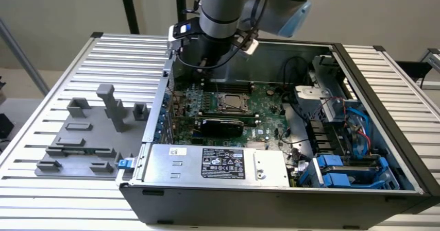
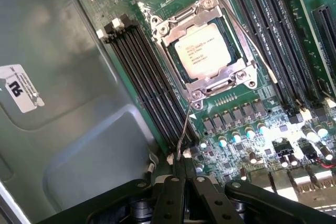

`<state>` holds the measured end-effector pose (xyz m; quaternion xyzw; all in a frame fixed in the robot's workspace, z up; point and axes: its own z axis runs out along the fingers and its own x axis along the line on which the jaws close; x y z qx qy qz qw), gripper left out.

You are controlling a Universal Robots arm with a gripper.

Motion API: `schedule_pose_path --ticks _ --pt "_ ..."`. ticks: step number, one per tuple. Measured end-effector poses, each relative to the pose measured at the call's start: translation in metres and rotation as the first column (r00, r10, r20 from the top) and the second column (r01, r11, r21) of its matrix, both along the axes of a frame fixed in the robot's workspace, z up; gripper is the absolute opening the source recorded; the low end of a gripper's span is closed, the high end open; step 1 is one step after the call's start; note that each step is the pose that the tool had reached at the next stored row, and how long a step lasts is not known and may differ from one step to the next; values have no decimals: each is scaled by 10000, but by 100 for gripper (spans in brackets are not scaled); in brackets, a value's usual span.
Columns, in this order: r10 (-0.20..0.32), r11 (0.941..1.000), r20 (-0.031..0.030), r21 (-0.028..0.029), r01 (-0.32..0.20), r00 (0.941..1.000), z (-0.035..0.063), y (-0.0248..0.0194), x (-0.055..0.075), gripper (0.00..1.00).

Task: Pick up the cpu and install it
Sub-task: 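Install the first cpu locking lever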

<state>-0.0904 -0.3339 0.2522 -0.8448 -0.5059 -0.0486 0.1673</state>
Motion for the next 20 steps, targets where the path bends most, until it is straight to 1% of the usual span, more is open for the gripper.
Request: schedule_pose_path --ticks 2,3,4,6,9,10,11,14,17,18,20 --pt "-47 10000 128 2 47 9999 3 0 6 11" --pt "-67 10000 168 2 67 9998 3 0 13 11" --pt "-84 10000 186 2 84 9998 3 1 23 11" --pt "-107 9999 201 1 107 9997 3 0 56 11" --pt "-129 9999 204 -11 129 9997 3 0 133 11" --pt "-138 9999 203 -29 139 9997 3 0 158 11" --pt "-148 9999 205 -54 149 9997 3 0 183 11" --pt "-189 9997 207 -151 192 9996 -2 0 243 11" --pt "-258 9994 213 -233 263 9994 -17 0 257 11" --pt "-274 9993 215 -267 280 9994 -22 0 258 11" --pt "-288 9989 232 -362 297 9993 -36 0 258 11"
